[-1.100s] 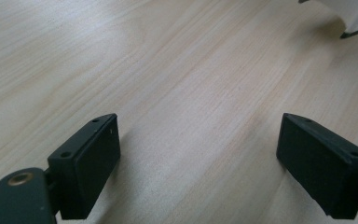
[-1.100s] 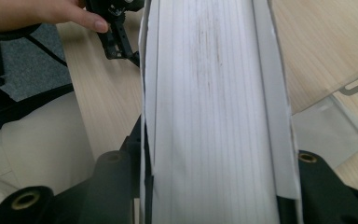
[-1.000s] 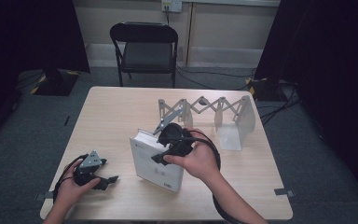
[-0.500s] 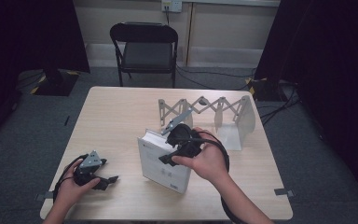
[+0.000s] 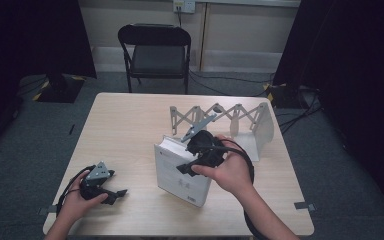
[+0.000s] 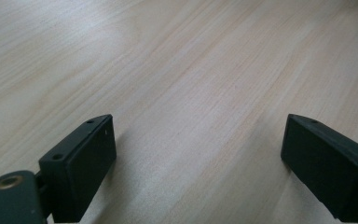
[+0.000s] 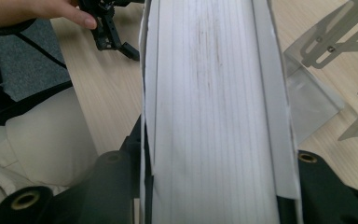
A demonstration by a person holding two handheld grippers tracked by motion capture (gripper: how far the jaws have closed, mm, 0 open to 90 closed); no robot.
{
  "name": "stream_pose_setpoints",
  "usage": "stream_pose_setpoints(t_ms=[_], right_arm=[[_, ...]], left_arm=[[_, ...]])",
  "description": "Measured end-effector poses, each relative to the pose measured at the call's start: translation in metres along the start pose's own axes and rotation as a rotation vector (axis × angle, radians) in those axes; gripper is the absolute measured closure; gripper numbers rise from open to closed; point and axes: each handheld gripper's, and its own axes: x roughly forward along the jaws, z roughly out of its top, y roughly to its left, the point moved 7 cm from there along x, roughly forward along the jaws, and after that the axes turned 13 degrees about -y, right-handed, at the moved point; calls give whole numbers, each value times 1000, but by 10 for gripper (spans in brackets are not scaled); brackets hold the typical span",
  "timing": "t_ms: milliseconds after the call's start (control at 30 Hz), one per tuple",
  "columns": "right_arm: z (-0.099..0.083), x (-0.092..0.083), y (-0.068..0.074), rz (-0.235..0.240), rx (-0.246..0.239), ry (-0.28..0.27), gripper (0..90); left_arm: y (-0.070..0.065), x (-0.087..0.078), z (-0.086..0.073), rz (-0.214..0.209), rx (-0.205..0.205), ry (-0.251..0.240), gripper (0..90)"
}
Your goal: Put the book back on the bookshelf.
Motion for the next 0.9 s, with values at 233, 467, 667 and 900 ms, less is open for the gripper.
stream_pose_setpoints(t_ms=[233, 467, 667, 900], right_arm=[[-6, -7, -4, -10, 24, 5, 536], [-13, -12, -8, -19, 34, 13, 536], [-17, -20, -12, -34, 46, 16, 536], [-23, -27, -17, -52, 56, 20, 536]], left_arm=[[-1, 1, 0, -5, 2, 4, 69], [-1, 1, 0, -6, 1, 4, 69], [-1, 1, 0, -6, 1, 4, 68], [-1, 1, 0, -6, 1, 3, 69]])
